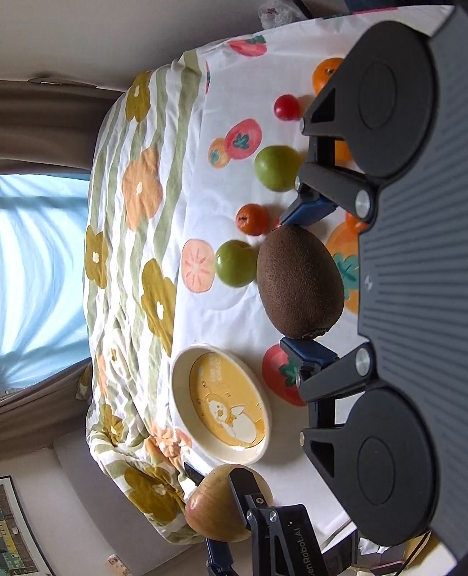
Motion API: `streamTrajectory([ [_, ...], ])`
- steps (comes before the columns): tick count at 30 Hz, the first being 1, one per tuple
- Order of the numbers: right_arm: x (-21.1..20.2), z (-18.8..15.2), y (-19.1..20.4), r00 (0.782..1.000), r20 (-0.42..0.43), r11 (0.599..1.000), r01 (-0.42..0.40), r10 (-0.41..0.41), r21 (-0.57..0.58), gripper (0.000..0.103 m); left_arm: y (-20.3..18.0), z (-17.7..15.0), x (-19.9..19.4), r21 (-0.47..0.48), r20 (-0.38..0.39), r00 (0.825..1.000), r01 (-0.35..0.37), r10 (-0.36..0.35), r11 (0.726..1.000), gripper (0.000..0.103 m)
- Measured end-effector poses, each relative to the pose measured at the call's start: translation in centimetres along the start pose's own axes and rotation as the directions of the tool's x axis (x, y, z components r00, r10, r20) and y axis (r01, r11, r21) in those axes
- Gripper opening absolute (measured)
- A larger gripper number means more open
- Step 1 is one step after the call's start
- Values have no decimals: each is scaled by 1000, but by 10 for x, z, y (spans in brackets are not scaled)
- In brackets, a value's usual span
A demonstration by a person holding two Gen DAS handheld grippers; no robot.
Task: Organize fruits
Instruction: 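Carry the apple in the left tool while the right tool carries the kiwi toward the bowl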
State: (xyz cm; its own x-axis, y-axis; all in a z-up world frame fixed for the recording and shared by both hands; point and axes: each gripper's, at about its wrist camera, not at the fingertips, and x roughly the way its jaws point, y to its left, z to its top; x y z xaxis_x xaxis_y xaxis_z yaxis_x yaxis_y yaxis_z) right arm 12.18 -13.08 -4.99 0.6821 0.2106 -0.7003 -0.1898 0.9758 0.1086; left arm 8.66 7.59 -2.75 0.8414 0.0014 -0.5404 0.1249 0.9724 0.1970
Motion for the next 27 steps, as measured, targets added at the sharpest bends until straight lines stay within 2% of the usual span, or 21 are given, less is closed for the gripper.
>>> streamTrajectory([
  [5, 25, 29, 35, 1000, 17, 1000, -9, 9, 4, 81, 35, 10, 25, 27, 4, 1000, 11, -11, 1000, 79],
  [11, 63, 56, 66, 1000, 17, 999, -5, 4, 35, 81, 66, 14, 72, 65, -14, 998, 59, -58, 996, 79],
  [18, 113, 71, 82, 1000, -10, 996, 19, -18, 85, 81, 78, 9, 127, 105, -49, 991, 129, -125, 986, 79],
  [27, 157, 78, 85, 997, -55, 993, 52, -46, 105, 81, 69, 2, 182, 167, -116, 974, 213, -195, 963, 79],
])
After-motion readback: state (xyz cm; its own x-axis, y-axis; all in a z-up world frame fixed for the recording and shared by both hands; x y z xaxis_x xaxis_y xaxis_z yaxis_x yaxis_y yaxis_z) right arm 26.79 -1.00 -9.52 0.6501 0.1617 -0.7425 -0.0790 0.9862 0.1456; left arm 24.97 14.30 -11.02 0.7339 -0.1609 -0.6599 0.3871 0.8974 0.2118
